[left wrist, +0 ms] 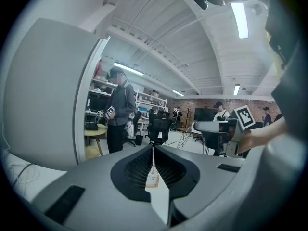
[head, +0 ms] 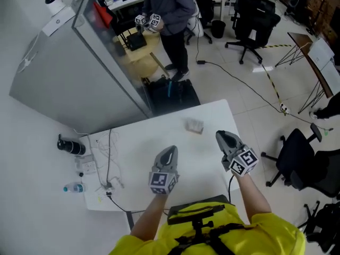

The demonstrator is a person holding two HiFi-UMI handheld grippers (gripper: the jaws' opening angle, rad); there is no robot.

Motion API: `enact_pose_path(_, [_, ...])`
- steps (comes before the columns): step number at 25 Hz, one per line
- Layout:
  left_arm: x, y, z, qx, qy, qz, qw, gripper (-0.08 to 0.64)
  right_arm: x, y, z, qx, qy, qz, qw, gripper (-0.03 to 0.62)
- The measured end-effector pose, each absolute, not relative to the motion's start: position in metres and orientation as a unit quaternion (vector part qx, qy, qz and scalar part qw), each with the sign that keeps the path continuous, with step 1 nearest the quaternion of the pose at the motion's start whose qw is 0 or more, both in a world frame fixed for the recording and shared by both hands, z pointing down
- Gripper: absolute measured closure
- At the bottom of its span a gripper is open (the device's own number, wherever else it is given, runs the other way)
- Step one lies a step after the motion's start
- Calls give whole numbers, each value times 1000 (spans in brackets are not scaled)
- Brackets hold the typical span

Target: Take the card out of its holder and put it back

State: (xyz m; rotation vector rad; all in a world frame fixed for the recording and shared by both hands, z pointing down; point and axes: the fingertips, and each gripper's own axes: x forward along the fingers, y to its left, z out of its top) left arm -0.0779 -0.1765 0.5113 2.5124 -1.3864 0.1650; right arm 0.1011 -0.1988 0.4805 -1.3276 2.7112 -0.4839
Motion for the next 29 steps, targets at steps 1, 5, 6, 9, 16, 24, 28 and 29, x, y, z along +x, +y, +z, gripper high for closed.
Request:
enact_pose_path(1, [-83, -170, 505, 866, -480, 54, 128, 541, 99, -186, 473, -445, 878, -167, 51, 588])
enact_pose_path(5, [-98, -144, 495, 868, -478, 53, 119, 541, 87, -144, 462, -470, 863, -180, 48, 591])
enact_pose_path(6, [-100, -139, 494, 868, -478, 51, 121, 541, 85, -136, 462, -472, 862, -179, 43, 591])
enact_pose_path(9, [-107, -124, 487, 868, -480, 41, 119, 541, 78, -118, 464, -481, 855, -187, 37, 591])
enact_pose_path(16, [-113, -111, 484, 872, -474, 37, 118, 541, 68, -96, 465, -504, 846, -171, 21, 591])
enact_pose_path(24, [-110, -106, 490, 873, -468, 50, 127, 541, 59, -91, 472, -507, 846, -167, 1, 591])
enact_pose_path(28, [-114, -110, 489, 876, -464, 48, 124, 541, 52, -95, 475, -508, 845, -165, -1, 591])
enact_pose_path(29, [-114, -111, 489, 877, -463, 48, 123, 541, 50, -96, 476, -509, 845, -164, -2, 591])
